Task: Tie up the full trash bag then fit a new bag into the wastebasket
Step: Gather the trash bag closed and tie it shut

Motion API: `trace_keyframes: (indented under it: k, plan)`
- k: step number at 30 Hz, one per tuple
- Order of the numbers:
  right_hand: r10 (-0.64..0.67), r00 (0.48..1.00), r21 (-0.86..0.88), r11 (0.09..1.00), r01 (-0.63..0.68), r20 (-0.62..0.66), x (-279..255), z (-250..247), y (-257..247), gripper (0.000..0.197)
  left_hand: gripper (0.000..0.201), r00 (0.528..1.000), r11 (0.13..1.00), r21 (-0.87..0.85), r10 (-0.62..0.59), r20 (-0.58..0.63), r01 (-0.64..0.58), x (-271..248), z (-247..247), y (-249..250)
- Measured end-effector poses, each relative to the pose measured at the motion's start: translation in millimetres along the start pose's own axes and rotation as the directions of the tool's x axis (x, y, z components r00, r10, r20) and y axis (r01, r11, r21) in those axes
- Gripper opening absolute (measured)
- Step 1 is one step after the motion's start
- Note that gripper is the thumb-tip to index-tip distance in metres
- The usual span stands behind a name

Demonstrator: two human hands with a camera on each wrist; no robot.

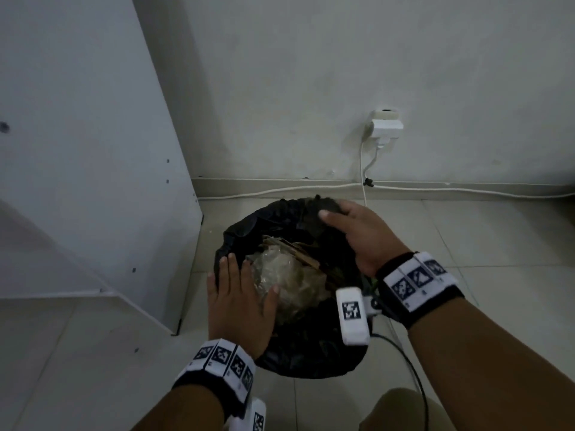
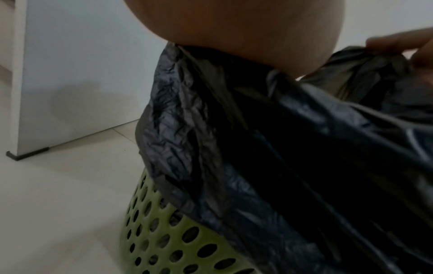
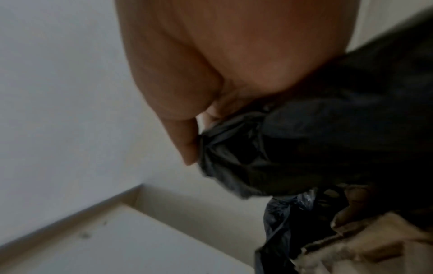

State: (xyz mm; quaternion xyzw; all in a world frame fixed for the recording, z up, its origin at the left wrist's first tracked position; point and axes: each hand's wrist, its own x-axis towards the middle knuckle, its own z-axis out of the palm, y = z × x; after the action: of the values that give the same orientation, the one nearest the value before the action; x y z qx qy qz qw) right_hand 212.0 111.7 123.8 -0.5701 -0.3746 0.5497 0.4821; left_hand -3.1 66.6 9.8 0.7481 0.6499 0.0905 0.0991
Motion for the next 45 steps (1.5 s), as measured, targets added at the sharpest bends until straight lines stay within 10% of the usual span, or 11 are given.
trace_keyframes:
  k: [4, 9, 13, 17, 20, 25, 28, 32, 37, 45]
  plan:
    - [-0.027, 0.986, -0.356, 0.931, 0.084, 0.163, -24, 1, 11, 0.011, 0.089, 1.0, 0.999, -0.052, 0.001, -0.016, -0.002, 0, 2, -1]
    - [-0.227, 0.963, -0.764, 0.644, 0.036, -0.146, -4, -15, 15, 0.021, 0.098, 1.0, 0.998, -0.063, 0.005, 0.015, -0.004, 0, 2, 0]
    - [-0.231, 0.954, -0.78, 0.625, -0.008, -0.194, 9, 4, 7, 0.039, 0.108, 0.999, 0.996, -0.084, 0.012, 0.034, -0.009, 1, -1, -2]
    - [-0.264, 0.956, -0.774, 0.576, 0.264, 0.129, -4, 48, -5, 0.026, 0.105, 0.992, 0.953, -0.299, -0.001, 0.123, 0.038, 8, -8, -9]
    - [-0.276, 0.899, -0.718, 0.541, 0.439, 0.341, -26, 64, -6, 0.017, 0.075, 0.993, 0.768, -0.637, 0.002, 0.116, 0.072, 12, -20, -23]
    - [-0.303, 0.811, -0.622, 0.525, 0.581, 0.501, -55, 51, 5, 0.016, 0.063, 0.93, 0.75, -0.55, 0.279, -0.24, -0.367, 30, -60, -26]
    - [-0.277, 0.773, -0.607, 0.491, 0.625, 0.571, -72, 36, -4, 0.016, 0.054, 0.823, 0.718, -0.42, 0.55, -0.145, -0.554, 42, -85, -9]
    - [-0.171, 0.796, -0.682, 0.433, 0.59, 0.58, -85, 13, -29, 0.021, 0.033, 0.744, 0.681, -0.415, 0.668, 0.015, -0.603, 47, -100, -6]
    - [-0.09, 0.866, -0.815, 0.303, 0.495, 0.492, -85, -27, -44, 0.014, 0.024, 0.816, 0.765, -0.327, 0.578, -0.031, -0.554, 49, -110, -16]
    - [-0.395, 0.848, -0.824, 0.299, 0.482, 0.353, -80, 9, -29, 0.043, 0.028, 0.799, 0.765, -0.241, 0.543, -0.258, -0.597, 31, -119, 22]
